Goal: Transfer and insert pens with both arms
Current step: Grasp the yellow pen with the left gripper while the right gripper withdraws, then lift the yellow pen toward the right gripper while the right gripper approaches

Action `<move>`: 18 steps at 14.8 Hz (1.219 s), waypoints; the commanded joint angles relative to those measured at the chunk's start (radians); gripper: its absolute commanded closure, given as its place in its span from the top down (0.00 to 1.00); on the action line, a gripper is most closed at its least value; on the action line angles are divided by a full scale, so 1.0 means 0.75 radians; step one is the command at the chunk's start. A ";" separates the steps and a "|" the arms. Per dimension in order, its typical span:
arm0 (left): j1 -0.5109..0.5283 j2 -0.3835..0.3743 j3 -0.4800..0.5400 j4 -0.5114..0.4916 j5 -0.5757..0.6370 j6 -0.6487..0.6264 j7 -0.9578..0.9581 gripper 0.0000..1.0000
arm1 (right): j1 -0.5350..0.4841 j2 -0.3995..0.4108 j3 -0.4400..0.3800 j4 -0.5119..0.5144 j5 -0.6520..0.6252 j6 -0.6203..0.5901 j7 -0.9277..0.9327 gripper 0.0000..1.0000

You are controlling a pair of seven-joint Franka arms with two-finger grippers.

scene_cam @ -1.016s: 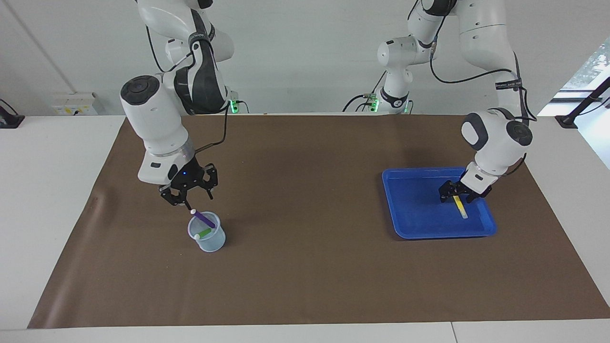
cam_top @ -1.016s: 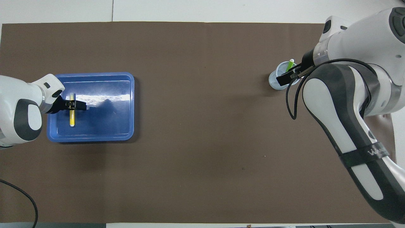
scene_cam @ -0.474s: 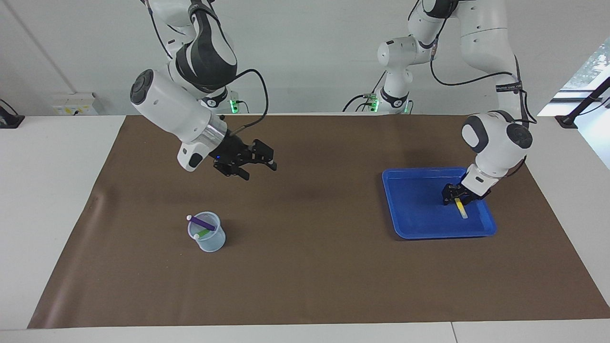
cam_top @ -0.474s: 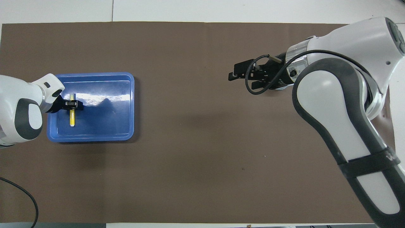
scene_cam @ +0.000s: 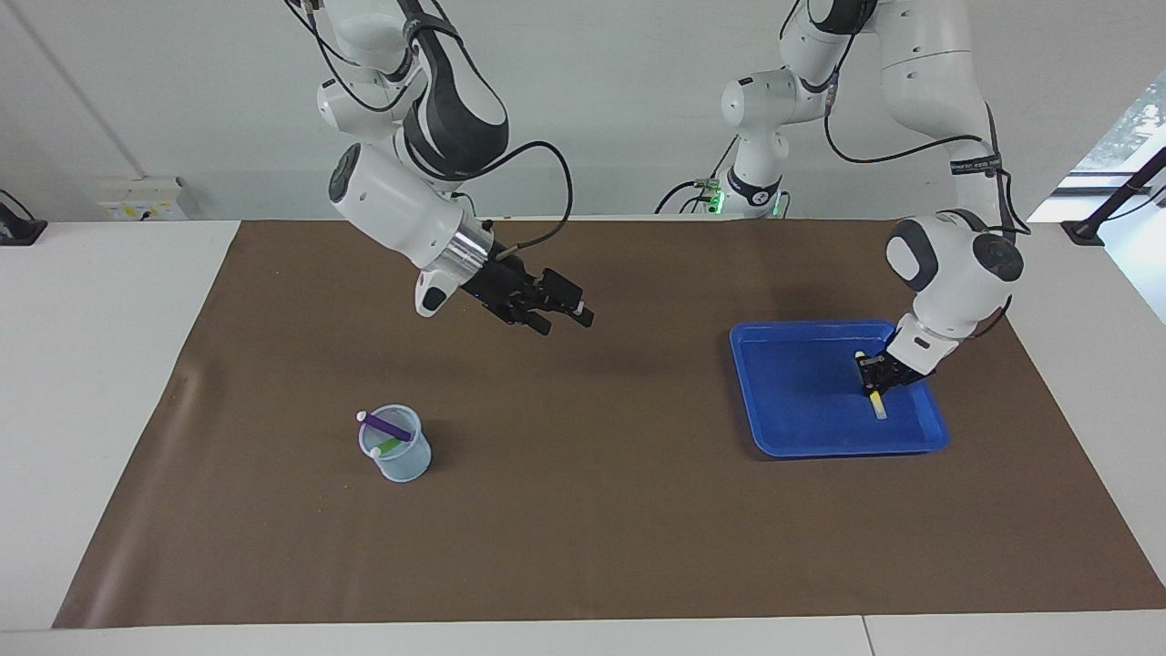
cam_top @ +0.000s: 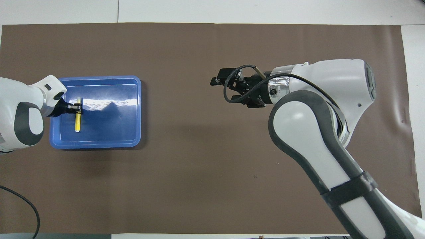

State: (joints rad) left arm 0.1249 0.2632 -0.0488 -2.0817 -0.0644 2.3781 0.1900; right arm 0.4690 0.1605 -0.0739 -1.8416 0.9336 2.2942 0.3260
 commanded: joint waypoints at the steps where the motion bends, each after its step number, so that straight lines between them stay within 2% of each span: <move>1: -0.042 -0.075 -0.013 0.020 0.016 -0.100 -0.193 0.00 | 0.060 -0.044 0.000 -0.066 0.084 0.115 0.058 1.00; 4: -0.140 -0.116 -0.017 0.125 0.006 -0.303 -0.500 0.00 | 0.117 -0.046 0.000 -0.103 0.095 0.230 0.068 1.00; 7: -0.268 -0.134 -0.023 0.196 -0.022 -0.385 -0.815 0.00 | 0.152 -0.050 0.000 -0.132 0.103 0.283 0.068 1.00; 8: -0.317 -0.132 -0.021 0.223 -0.085 -0.405 -0.933 0.00 | 0.170 -0.050 0.000 -0.146 0.117 0.311 0.066 1.00; 11: -0.422 -0.112 -0.021 0.301 -0.290 -0.393 -1.228 0.00 | 0.178 -0.050 0.000 -0.179 0.215 0.369 -0.033 1.00; 13: -0.481 -0.112 -0.019 0.313 -0.401 -0.365 -1.390 0.00 | 0.176 -0.046 0.000 -0.201 0.441 0.381 -0.221 1.00; 15: -0.559 -0.101 -0.021 0.317 -0.466 -0.273 -1.525 0.00 | 0.178 -0.058 0.000 -0.250 0.577 0.420 -0.338 1.00; 18: -0.639 -0.087 -0.021 0.333 -0.556 -0.138 -1.725 0.00 | 0.217 -0.067 0.000 -0.267 0.590 0.451 -0.363 1.00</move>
State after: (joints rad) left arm -0.3117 0.1747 -0.0788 -1.8624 -0.4385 2.2186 -1.0141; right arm 0.6110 0.1499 -0.0754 -1.9994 1.3513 2.5976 0.0842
